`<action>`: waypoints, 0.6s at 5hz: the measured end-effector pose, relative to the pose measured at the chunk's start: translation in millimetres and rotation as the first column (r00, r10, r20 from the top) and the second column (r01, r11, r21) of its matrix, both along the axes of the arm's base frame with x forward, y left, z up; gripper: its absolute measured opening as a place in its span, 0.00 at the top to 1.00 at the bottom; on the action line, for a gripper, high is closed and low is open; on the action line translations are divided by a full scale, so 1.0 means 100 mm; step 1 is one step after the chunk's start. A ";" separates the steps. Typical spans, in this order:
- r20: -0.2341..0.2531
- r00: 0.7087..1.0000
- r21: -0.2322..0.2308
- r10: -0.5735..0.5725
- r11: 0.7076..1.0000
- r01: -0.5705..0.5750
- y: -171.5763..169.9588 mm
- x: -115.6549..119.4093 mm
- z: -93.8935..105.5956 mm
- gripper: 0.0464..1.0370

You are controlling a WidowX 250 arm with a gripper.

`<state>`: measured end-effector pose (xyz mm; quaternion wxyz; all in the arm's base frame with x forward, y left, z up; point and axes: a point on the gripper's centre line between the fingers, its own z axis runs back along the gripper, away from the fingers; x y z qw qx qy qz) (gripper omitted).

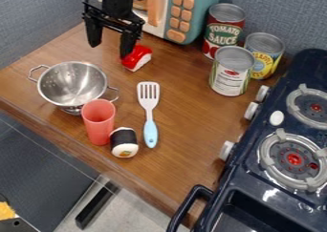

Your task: Move the red object to the left middle side of the table.

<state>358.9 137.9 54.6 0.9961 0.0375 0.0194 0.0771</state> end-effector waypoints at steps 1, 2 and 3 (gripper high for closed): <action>0.003 1.000 -0.001 -0.003 1.000 0.003 0.04 0.14 -0.11 0.04; 0.002 1.000 0.004 -0.016 1.000 0.016 0.08 0.25 -0.14 0.04; 0.018 0.999 0.005 -0.045 0.999 0.045 -0.01 0.32 -0.10 0.04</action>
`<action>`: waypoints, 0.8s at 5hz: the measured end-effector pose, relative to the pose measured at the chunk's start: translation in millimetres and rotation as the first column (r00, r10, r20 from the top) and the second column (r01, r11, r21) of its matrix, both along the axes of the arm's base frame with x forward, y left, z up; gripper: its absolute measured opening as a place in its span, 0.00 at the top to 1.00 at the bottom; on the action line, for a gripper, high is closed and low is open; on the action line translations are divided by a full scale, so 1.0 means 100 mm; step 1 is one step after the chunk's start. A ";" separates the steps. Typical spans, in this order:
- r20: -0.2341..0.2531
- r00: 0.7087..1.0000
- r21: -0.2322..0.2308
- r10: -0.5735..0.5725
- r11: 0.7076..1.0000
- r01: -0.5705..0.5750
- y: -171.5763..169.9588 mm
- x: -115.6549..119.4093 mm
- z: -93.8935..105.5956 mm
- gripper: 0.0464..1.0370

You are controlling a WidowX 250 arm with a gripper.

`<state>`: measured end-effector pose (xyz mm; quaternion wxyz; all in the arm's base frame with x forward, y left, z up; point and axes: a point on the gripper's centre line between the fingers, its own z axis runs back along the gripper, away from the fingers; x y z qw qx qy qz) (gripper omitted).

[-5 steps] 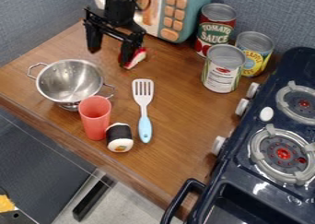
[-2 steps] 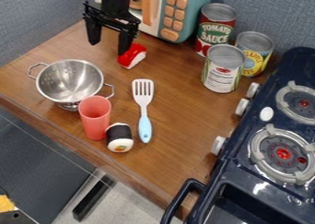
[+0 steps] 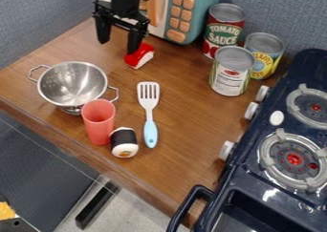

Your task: Move the red object to the left middle side of the table.

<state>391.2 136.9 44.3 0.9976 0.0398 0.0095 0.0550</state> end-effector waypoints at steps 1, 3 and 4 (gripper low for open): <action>0.019 1.000 -0.023 0.002 1.000 -0.001 -0.08 0.04 -0.02 0.04; 0.050 0.998 -0.085 0.048 0.995 -0.044 0.01 0.03 0.01 0.04; 0.059 0.997 -0.097 0.057 0.994 -0.051 0.01 0.09 0.02 0.04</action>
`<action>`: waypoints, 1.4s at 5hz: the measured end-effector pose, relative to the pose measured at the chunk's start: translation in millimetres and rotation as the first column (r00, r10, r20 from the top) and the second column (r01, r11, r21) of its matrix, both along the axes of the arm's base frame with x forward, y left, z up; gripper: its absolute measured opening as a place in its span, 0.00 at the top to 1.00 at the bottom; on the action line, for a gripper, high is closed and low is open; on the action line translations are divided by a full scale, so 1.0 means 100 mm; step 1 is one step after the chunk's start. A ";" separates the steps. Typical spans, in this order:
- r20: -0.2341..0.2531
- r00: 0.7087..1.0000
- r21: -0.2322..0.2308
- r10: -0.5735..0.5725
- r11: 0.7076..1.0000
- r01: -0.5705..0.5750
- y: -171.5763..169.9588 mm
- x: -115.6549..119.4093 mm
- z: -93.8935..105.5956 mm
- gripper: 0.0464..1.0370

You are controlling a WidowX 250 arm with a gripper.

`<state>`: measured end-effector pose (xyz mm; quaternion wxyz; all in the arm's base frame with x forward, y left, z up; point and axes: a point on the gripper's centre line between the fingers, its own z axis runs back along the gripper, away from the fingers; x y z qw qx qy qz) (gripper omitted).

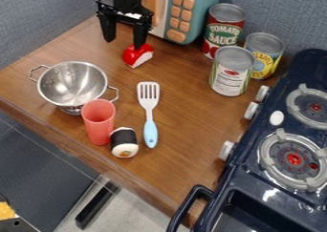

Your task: Move the red object to the left middle side of the table.

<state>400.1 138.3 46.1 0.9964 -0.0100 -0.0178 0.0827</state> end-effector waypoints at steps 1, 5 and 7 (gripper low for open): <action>-0.003 1.000 0.000 0.009 1.000 -0.009 0.03 0.02 -0.05 0.04; 0.017 1.000 -0.010 0.000 1.000 0.000 0.00 0.07 -0.07 0.04; 0.007 0.998 -0.001 -0.055 0.999 0.055 -0.18 0.11 -0.09 0.04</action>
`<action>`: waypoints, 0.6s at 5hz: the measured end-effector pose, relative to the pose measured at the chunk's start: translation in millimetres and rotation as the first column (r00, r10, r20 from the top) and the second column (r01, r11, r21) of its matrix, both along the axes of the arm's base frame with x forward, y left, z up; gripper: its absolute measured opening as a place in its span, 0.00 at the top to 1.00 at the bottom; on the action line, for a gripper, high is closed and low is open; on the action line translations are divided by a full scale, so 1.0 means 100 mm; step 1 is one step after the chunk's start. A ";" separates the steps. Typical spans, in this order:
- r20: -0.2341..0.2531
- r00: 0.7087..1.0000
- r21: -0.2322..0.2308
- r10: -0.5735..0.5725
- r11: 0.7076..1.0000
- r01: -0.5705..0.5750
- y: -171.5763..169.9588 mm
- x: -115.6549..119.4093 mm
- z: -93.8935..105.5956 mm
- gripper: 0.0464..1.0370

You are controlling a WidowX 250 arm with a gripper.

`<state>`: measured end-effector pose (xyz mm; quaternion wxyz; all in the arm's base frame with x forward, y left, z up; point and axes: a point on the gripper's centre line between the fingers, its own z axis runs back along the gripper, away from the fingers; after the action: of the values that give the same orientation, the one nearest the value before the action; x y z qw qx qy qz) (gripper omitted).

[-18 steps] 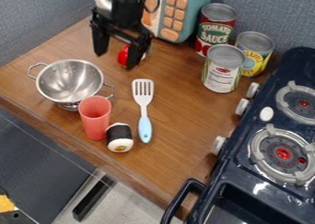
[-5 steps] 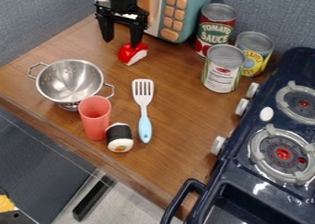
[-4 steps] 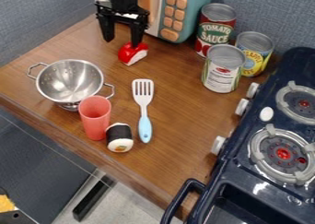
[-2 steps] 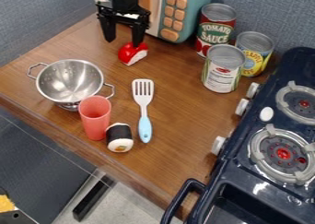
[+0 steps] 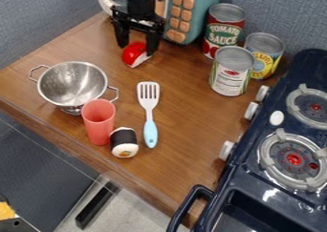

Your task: Move the red object to the left middle side of the table.

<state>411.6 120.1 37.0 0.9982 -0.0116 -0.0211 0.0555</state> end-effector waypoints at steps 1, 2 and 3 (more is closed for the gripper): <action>-0.006 1.000 0.007 0.003 1.000 -0.003 0.01 0.00 0.01 0.04; -0.010 1.000 0.006 -0.005 1.000 0.005 0.01 -0.01 0.00 0.09; -0.029 0.999 -0.002 -0.023 1.000 0.023 0.02 0.01 -0.08 0.37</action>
<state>412.9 121.6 29.1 0.9989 -0.0117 -0.0063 0.0439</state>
